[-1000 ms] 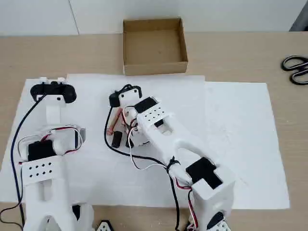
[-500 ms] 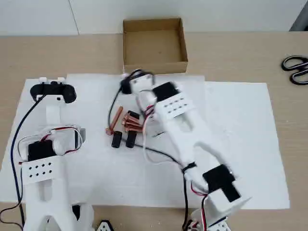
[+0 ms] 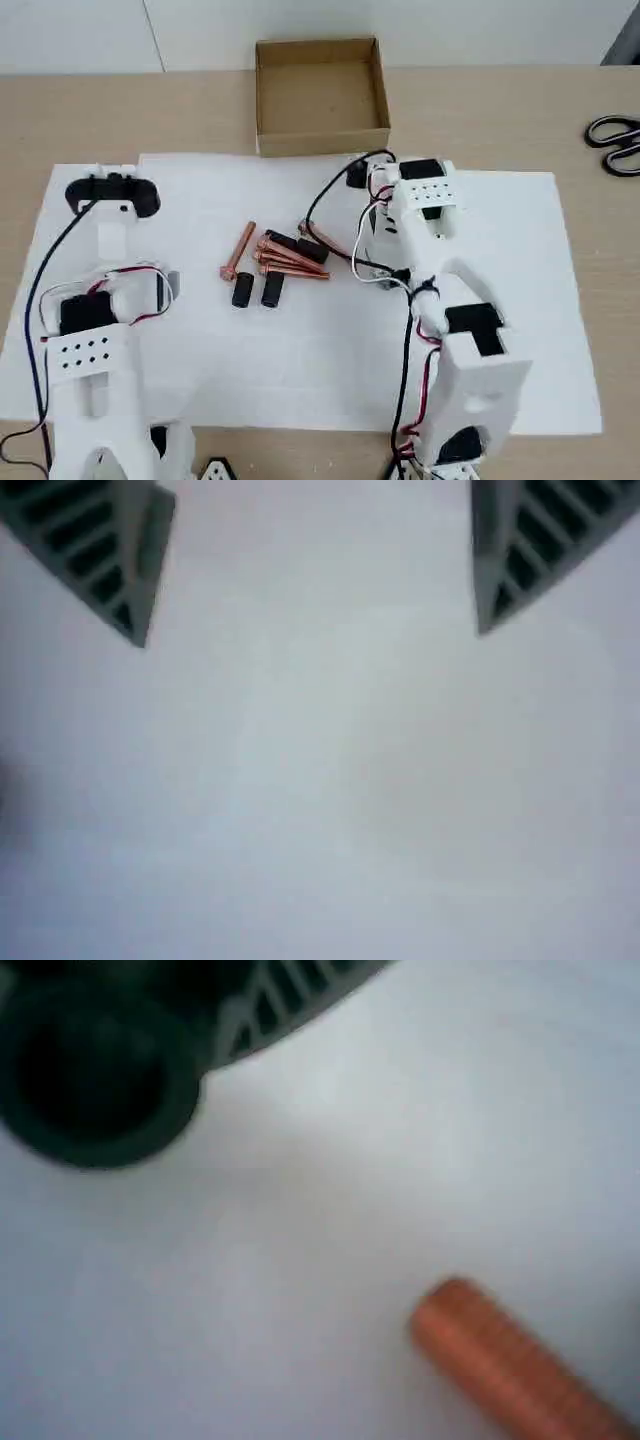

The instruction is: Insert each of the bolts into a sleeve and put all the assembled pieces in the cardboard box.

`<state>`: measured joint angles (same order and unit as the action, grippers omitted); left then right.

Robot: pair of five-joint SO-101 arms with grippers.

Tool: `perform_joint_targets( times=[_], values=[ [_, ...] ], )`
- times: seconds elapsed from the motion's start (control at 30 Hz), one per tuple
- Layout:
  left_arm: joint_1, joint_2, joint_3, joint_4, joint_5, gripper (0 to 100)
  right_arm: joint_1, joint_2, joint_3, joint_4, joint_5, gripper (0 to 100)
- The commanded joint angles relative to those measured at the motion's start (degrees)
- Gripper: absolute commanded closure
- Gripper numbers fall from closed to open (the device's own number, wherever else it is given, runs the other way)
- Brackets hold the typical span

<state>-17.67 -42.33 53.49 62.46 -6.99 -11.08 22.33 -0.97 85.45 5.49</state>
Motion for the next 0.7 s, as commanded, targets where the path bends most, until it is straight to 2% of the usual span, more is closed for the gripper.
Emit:
perform_joint_targets(
  times=[0.0, 0.07, 0.4, 0.67],
  values=[
    [0.1, -0.4, 0.7, -0.3, -0.4, 80, 0.4, 1.5, -2.8, -0.1, 0.6, 87.6],
    [0.0, -0.4, 0.8, -0.3, -0.4, 80, 0.3, 1.7, -2.8, 0.0, 0.6, 83.8],
    [-0.1, -0.4, 1.0, -0.2, -0.4, 80, 0.3, 1.7, -12.8, 7.9, 0.6, 83.8],
    [-0.1, -0.4, 1.0, -0.2, -0.4, 80, -0.6, 2.2, -14.8, 7.7, 0.6, 83.8]
  ],
)
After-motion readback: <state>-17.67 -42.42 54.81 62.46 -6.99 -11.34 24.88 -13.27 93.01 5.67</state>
